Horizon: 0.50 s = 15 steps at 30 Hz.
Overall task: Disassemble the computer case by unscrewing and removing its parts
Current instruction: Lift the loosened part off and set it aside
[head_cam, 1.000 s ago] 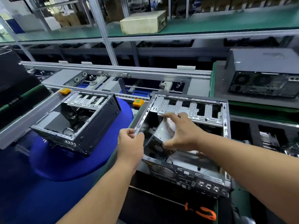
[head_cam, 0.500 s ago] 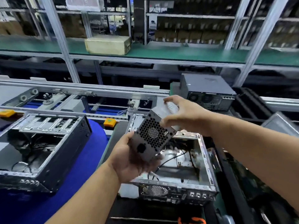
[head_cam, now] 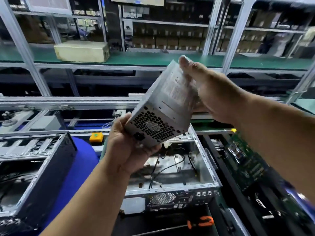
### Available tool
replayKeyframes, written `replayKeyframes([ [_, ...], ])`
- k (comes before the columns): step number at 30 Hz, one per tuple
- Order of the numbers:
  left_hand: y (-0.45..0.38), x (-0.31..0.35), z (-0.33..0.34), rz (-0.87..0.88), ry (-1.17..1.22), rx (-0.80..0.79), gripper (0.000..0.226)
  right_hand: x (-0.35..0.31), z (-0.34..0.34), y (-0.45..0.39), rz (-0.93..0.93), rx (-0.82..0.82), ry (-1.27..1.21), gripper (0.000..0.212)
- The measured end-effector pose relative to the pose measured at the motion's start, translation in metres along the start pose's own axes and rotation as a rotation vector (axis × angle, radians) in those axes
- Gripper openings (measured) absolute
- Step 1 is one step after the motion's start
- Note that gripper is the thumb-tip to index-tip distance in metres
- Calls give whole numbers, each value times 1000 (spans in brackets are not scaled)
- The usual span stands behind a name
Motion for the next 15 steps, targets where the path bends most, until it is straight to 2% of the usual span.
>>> replayKeyframes([
  [3, -7, 40, 27, 142, -121, -120, 40, -5, -6, 3, 81, -77, -132, 61],
  [6, -13, 74, 48, 225, -302, -181, 44, -1, -26, 2, 180, -163, -188, 71],
  [9, -18, 87, 65, 284, -456, -196, 41, 13, -36, 10, 314, -355, -191, 79],
  [12, -27, 76, 77, 291, -583, -164, 45, 36, -35, 23, 407, -503, -323, 59],
  [15, -43, 52, 86, 247, -639, -103, 29, 71, -34, 29, 440, -496, -448, 45],
])
Point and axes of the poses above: each hand's wrist, its own y-axis away from the middle knuckle, its own z-axis out of the palm, x = y × z, the point moved 8 cm from there along -y, towards the middle knuckle
